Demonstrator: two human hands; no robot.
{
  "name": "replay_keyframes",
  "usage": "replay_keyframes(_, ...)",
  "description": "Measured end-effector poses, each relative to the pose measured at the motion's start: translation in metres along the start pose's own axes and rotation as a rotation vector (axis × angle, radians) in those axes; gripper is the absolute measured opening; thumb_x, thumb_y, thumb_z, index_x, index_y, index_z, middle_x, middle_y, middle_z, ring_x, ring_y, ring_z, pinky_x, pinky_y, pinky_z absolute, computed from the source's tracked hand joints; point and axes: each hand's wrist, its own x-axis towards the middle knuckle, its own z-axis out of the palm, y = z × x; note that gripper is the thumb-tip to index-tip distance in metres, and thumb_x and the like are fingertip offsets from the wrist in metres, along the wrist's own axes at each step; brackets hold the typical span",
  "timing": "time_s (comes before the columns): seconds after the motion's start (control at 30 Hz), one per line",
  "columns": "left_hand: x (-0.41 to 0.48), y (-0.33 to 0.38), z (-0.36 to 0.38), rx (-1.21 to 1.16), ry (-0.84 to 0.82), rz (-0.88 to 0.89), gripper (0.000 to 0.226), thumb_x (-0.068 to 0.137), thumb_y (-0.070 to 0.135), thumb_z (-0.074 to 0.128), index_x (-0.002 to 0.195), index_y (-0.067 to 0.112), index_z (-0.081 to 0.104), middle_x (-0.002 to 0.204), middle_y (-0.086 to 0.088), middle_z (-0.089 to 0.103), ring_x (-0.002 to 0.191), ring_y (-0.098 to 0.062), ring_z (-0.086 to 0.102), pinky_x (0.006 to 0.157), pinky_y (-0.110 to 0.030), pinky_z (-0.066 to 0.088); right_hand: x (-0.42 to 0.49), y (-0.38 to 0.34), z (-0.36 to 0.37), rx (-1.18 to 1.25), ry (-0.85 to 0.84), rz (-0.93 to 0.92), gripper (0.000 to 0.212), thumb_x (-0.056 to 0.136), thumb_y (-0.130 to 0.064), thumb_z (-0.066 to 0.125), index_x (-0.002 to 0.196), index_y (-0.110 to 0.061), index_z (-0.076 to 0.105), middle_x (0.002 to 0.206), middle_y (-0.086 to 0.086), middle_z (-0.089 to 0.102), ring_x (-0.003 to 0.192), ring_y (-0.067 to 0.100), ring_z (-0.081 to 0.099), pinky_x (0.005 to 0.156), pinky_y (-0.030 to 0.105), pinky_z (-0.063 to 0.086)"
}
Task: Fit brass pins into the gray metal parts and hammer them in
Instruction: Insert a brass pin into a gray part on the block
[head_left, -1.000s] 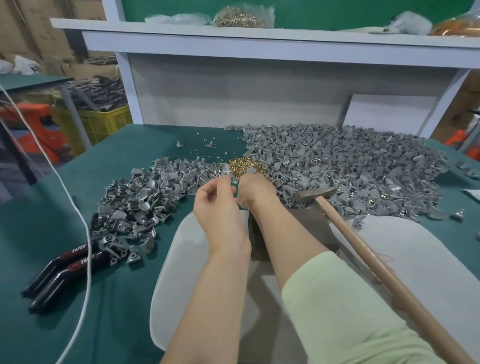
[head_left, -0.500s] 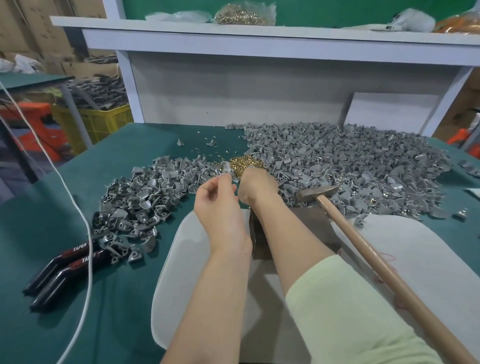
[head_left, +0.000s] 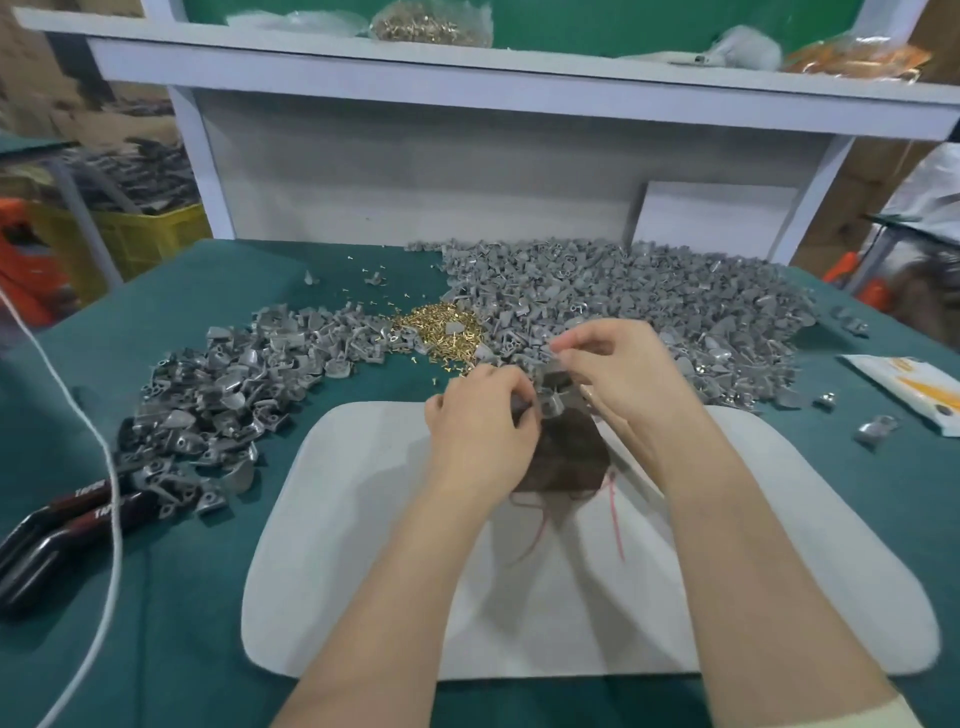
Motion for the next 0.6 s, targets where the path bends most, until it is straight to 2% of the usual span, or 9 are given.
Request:
replay_keyframes(0.07,-0.001,0.0,0.001,0.094,-0.05,-0.02,0.006,0.088,0.026,0.057,0.091,0.03,0.059,0.105,0.01,0.052,0.111,-0.02,0.047,0.094,-0.036,0.029,-0.011,0.006,-0.002,0.004,-0.032,-0.04,0.022,0.085,0.0,0.062,0.081,-0.021,0.065,0.078,-0.004,0.064,0.073,0.007,0.057,0.068,0.011,0.046)
replay_keyframes(0.17,-0.002,0.001,-0.001,0.105,-0.083,-0.045,0.007,0.086,0.027,0.058,0.09,0.032,0.057,0.1,0.011,0.047,0.112,-0.021,0.046,0.092,-0.035,0.029,-0.02,0.012,-0.001,0.0,-0.088,-0.098,0.025,0.086,0.003,0.06,0.089,-0.021,0.059,0.082,-0.003,0.06,0.073,0.007,0.055,0.07,0.013,0.045)
replay_keyframes(0.3,-0.002,0.002,-0.007,0.023,-0.076,-0.053,0.015,0.083,0.032,0.062,0.098,0.034,0.062,0.112,0.008,0.055,0.115,-0.02,0.048,0.099,-0.037,0.034,-0.022,0.014,0.0,-0.024,-0.089,-0.143,0.021,0.087,0.0,0.06,0.092,-0.02,0.059,0.083,-0.003,0.061,0.068,0.002,0.054,0.065,0.006,0.043)
replay_keyframes(0.37,-0.003,0.003,-0.008,-0.035,-0.048,-0.018,0.013,0.084,0.031,0.063,0.097,0.033,0.062,0.114,0.008,0.057,0.115,-0.019,0.049,0.101,-0.04,0.035,-0.023,0.015,0.001,-0.021,-0.083,-0.152,0.024,0.087,-0.002,0.06,0.088,-0.025,0.058,0.082,-0.004,0.063,0.069,0.003,0.056,0.069,0.012,0.047)
replay_keyframes(0.47,-0.003,0.007,-0.008,-0.089,0.005,0.038,0.007,0.087,0.024,0.062,0.091,0.029,0.064,0.107,0.005,0.059,0.111,-0.02,0.05,0.1,-0.042,0.036,-0.022,0.015,0.003,0.014,-0.075,-0.142,0.031,0.086,-0.002,0.061,0.081,-0.032,0.056,0.081,-0.004,0.063,0.075,0.01,0.06,0.078,0.03,0.052)
replay_keyframes(0.6,-0.002,0.007,-0.007,-0.058,0.037,0.062,0.009,0.088,0.019,0.06,0.086,0.027,0.062,0.105,0.003,0.06,0.11,-0.021,0.05,0.099,-0.042,0.036,-0.022,0.013,0.006,0.025,-0.071,-0.113,0.029,0.086,-0.004,0.062,0.08,-0.032,0.057,0.079,-0.003,0.064,0.079,0.017,0.063,0.082,0.041,0.054)
